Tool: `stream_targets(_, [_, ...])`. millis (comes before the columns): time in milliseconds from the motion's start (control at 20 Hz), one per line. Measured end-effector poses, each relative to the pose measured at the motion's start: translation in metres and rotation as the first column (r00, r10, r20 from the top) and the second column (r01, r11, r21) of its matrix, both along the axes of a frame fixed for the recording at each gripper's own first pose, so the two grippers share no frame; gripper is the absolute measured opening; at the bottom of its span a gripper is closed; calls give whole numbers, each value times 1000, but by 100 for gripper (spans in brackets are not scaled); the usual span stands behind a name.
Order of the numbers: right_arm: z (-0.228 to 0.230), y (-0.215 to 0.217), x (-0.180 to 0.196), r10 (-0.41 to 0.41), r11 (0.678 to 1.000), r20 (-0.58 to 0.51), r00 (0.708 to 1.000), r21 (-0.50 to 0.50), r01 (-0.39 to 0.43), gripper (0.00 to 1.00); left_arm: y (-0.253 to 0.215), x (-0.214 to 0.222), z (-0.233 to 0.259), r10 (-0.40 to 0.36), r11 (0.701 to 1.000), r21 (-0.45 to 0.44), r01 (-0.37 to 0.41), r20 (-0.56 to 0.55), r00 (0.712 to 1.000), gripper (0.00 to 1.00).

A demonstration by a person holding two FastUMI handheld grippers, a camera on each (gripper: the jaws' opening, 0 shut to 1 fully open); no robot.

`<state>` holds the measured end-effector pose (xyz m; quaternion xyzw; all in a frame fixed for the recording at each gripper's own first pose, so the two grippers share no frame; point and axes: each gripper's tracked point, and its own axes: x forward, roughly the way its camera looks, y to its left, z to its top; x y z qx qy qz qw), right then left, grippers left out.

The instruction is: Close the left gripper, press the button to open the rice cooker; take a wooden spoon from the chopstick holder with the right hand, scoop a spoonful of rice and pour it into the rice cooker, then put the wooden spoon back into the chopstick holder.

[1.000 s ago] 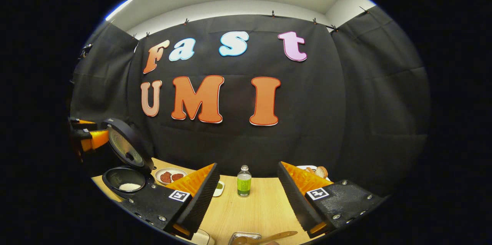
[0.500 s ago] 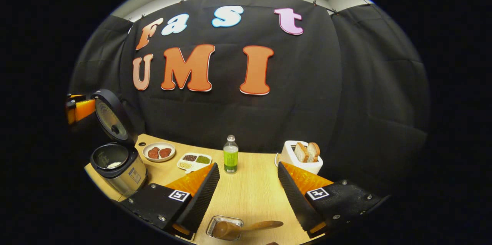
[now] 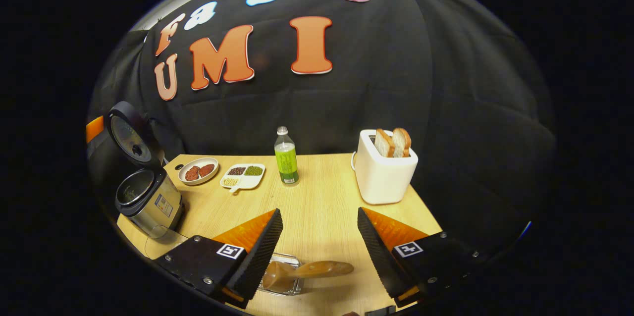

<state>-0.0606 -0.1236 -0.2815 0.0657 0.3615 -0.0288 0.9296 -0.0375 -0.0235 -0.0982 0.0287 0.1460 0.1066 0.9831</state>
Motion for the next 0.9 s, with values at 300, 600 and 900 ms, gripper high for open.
stream_targets(300, [-54,17,-26,-86,971,-191,978,204,125,94,-5,-8,4,-9,1000,21,9,-7,1000,98])
stream_targets(600, [-77,31,-30,-166,930,-259,951,280,239,65,-3,-11,4,-15,1000,24,16,-11,1000,100])
stream_targets(900, [-80,46,-32,-182,919,-282,942,291,265,25,7,-7,8,-28,998,58,28,1,1000,100])
